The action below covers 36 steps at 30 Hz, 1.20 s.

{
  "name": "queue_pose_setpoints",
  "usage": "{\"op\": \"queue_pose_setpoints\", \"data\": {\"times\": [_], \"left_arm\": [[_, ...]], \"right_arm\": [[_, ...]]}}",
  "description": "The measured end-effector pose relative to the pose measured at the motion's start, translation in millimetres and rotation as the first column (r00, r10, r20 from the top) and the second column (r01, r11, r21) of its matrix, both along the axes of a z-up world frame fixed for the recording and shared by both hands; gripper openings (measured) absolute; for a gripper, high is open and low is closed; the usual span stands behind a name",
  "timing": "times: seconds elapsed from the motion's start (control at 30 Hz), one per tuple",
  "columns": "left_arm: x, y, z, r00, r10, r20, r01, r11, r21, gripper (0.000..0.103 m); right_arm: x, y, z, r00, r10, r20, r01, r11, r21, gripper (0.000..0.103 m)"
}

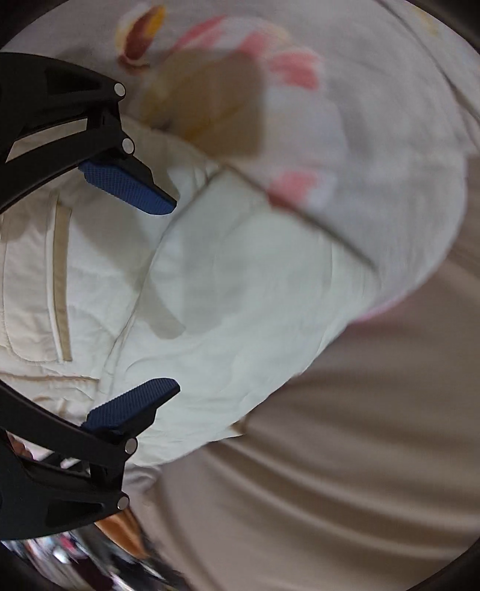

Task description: Fold large clothes

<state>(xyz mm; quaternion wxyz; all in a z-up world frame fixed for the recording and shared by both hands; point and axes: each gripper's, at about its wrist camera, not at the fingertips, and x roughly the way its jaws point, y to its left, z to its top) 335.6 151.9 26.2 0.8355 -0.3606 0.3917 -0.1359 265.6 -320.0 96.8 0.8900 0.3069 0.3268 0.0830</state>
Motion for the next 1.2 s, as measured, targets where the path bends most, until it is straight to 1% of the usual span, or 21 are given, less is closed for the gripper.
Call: {"op": "queue_pose_setpoints", "data": {"times": [0.07, 0.13, 0.17, 0.2, 0.23, 0.27, 0.3, 0.33, 0.37, 0.4, 0.47, 0.5, 0.6, 0.63, 0.7, 0.77, 0.9, 0.97, 1.0, 1.1, 1.2], "left_arm": [[4.0, 13.6, -5.7, 1.0, 0.022, -0.011, -0.022, 0.999, -0.041, 0.088], [9.6, 14.8, -8.1, 1.0, 0.023, -0.014, -0.024, 0.999, -0.045, 0.087], [12.9, 12.0, -7.8, 1.0, 0.017, -0.015, -0.018, 0.999, -0.041, 0.087], [15.5, 12.6, -6.4, 1.0, 0.011, -0.015, -0.011, 0.999, -0.037, 0.083], [18.6, 10.0, -4.7, 1.0, 0.004, -0.012, -0.005, 0.999, -0.038, 0.073], [20.8, 6.1, -1.9, 1.0, 0.006, -0.011, -0.006, 1.0, -0.03, 0.07], [22.8, 4.7, 3.4, 1.0, 0.013, 0.002, -0.013, 1.0, -0.023, 0.065], [25.7, 5.4, 11.3, 1.0, 0.019, 0.014, -0.019, 1.0, -0.008, 0.054], [28.1, 4.3, 16.5, 0.999, 0.028, 0.027, -0.029, 0.999, 0.034, 0.047], [30.3, 2.3, 19.1, 0.999, 0.027, 0.034, -0.029, 0.998, 0.06, 0.033], [34.1, -3.3, 13.8, 1.0, 0.012, 0.025, -0.015, 0.993, 0.116, 0.024], [34.0, -9.0, 7.7, 1.0, -0.007, 0.023, 0.003, 0.99, 0.141, 0.022], [28.8, -24.3, -5.5, 0.998, -0.032, 0.052, 0.018, 0.969, 0.248, 0.022], [26.7, -29.3, -7.8, 0.997, -0.038, 0.065, 0.019, 0.962, 0.272, 0.022], [23.6, -35.4, -8.3, 0.996, -0.038, 0.087, 0.009, 0.949, 0.316, 0.022], [21.1, -40.3, -8.6, 0.993, -0.039, 0.107, -0.001, 0.936, 0.353, 0.023], [21.2, -42.7, -10.9, 0.992, -0.027, 0.12, -0.016, 0.94, 0.341, 0.024], [23.5, -43.0, -12.4, 0.993, -0.018, 0.12, -0.023, 0.942, 0.335, 0.024], [22.5, -43.6, -12.0, 0.993, -0.016, 0.121, -0.025, 0.944, 0.33, 0.025], [17.1, -40.6, -10.3, 0.992, -0.005, 0.123, -0.035, 0.947, 0.319, 0.025], [18.9, -41.2, -10.3, 0.993, -0.001, 0.122, -0.037, 0.949, 0.312, 0.026]], "right_arm": [[18.6, -0.3, 1.8, 0.999, -0.002, -0.034, 0.002, 1.0, 0.023, 0.069], [38.1, 2.0, -3.9, 0.994, -0.015, -0.105, 0.018, 0.999, 0.029, 0.069], [43.0, 3.6, -6.1, 0.993, -0.02, -0.118, 0.024, 0.999, 0.039, 0.066], [46.0, 6.7, -5.8, 0.994, -0.007, -0.111, 0.013, 0.999, 0.051, 0.056], [49.8, 12.7, -0.2, 0.995, 0.023, -0.095, -0.019, 0.999, 0.047, 0.024], [49.0, 17.1, 7.4, 0.996, 0.037, -0.075, -0.035, 0.999, 0.026, 0.009], [43.0, 21.7, 24.3, 0.999, 0.041, -0.008, -0.041, 0.999, -0.007, 0.009], [37.3, 23.9, 36.5, 0.998, 0.046, 0.053, -0.044, 0.999, -0.021, 0.007], [28.1, 25.3, 51.0, 0.991, 0.048, 0.123, -0.043, 0.998, -0.041, 0.006], [20.2, 24.7, 62.4, 0.984, 0.04, 0.174, -0.03, 0.998, -0.058, 0.006], [14.5, 18.7, 65.2, 0.98, 0.016, 0.199, 0.0, 0.997, -0.078, 0.005], [19.3, 15.1, 56.2, 0.986, 0.0, 0.164, 0.016, 0.995, -0.096, 0.005], [48.8, 11.5, -3.7, 0.998, -0.044, -0.04, 0.034, 0.975, -0.221, 0.005], [55.2, 11.9, -27.2, 0.996, -0.036, -0.085, 0.016, 0.973, -0.231, 0.003], [55.4, 7.9, -36.2, 0.996, -0.039, -0.085, 0.022, 0.982, -0.188, 0.002], [53.2, 2.9, -30.1, 0.995, -0.05, -0.086, 0.036, 0.987, -0.154, 0.006], [34.5, -10.3, -13.9, 0.982, -0.136, -0.129, 0.125, 0.988, -0.092, 0.014], [23.3, -6.9, 7.4, 0.972, -0.212, -0.099, 0.199, 0.972, -0.128, 0.023], [21.2, 2.4, 26.4, 0.975, -0.216, -0.054, 0.205, 0.966, -0.16, 0.023], [37.7, 55.2, 69.8, 0.997, -0.076, 0.021, 0.079, 0.963, -0.258, 0.023], [73.1, 133.2, 99.0, 0.99, 0.111, 0.083, -0.075, 0.933, -0.352, 0.023]]}}
